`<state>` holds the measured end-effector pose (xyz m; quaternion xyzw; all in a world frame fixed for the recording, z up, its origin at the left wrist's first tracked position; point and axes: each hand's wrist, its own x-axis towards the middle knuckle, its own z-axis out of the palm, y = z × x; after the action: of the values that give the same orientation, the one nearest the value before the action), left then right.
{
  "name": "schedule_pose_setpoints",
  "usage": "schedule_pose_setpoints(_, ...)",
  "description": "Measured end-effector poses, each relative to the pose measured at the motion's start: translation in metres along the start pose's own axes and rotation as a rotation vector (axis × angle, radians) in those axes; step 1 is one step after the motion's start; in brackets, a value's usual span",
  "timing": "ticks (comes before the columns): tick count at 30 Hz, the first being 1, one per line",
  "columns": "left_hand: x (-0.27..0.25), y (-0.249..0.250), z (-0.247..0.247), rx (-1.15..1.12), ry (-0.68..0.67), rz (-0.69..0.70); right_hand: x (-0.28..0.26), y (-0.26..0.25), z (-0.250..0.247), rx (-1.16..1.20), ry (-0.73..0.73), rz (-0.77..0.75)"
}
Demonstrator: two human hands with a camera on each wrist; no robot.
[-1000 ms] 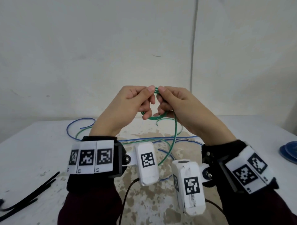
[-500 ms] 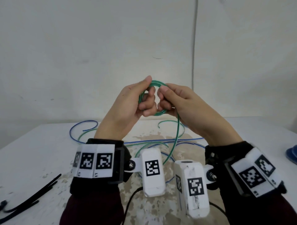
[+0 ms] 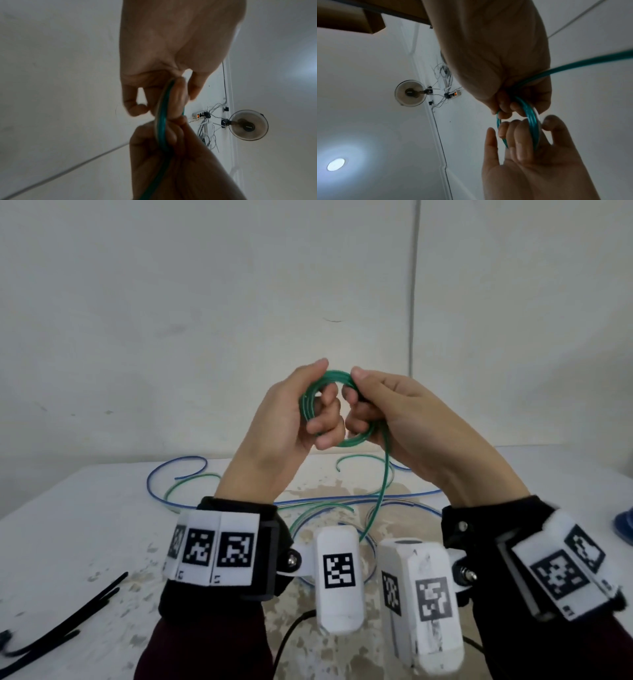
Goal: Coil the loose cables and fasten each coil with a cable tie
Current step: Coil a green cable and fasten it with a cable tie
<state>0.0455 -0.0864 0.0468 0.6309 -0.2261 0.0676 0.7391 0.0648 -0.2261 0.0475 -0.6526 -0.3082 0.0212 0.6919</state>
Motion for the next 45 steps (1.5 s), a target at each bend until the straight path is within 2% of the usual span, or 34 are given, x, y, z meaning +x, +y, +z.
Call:
schedule_pose_setpoints(3, -0.002, 0.001, -0.007, 0.126, -0.12, -0.065, -0.002, -0.001, -0.004, -0.185, -0.02, -0.019)
schedule_pose_setpoints(5, -0.005, 0.001, -0.01, 0.179, -0.147, -0.036, -0.003, -0.003, -0.002, -0.227, -0.019, -0.028)
schedule_pose_setpoints(10, -0.002, 0.001, -0.005, -0.006, -0.016, 0.082, -0.002, -0.006, 0.0, 0.005, 0.028, -0.016)
schedule_pose_setpoints(16, -0.004, 0.005, -0.004, 0.019, -0.135, -0.106, -0.005, -0.007, 0.001, -0.153, 0.019, -0.009)
schedule_pose_setpoints(20, -0.003, 0.001, -0.006, 0.053, -0.055, -0.072, -0.002, -0.001, 0.004, -0.115, 0.066, 0.028)
schedule_pose_setpoints(23, -0.002, 0.002, -0.011, 0.032, -0.012, -0.023, 0.001, 0.001, 0.0, -0.114, 0.059, 0.001)
schedule_pose_setpoints(29, -0.003, 0.002, -0.008, 0.008, -0.119, -0.152, -0.001, 0.002, -0.003, -0.235, 0.009, -0.029)
schedule_pose_setpoints(31, -0.003, 0.001, -0.007, 0.07, -0.089, -0.126, 0.0, 0.002, 0.0, -0.244, 0.013, -0.027)
schedule_pose_setpoints(33, -0.003, 0.002, -0.005, 0.1, -0.021, -0.062, 0.0, 0.002, 0.002, -0.149, 0.012, -0.012)
schedule_pose_setpoints(37, -0.003, 0.003, -0.004, 0.051, 0.077, 0.018, 0.002, 0.001, 0.001, -0.001, -0.017, 0.019)
schedule_pose_setpoints(42, -0.004, -0.001, -0.006, 0.139, -0.078, -0.109, 0.0, 0.002, -0.003, -0.193, -0.041, 0.028)
schedule_pose_setpoints(45, -0.004, 0.0, -0.008, 0.129, -0.044, -0.039, 0.0, 0.003, 0.001, -0.105, -0.014, 0.031)
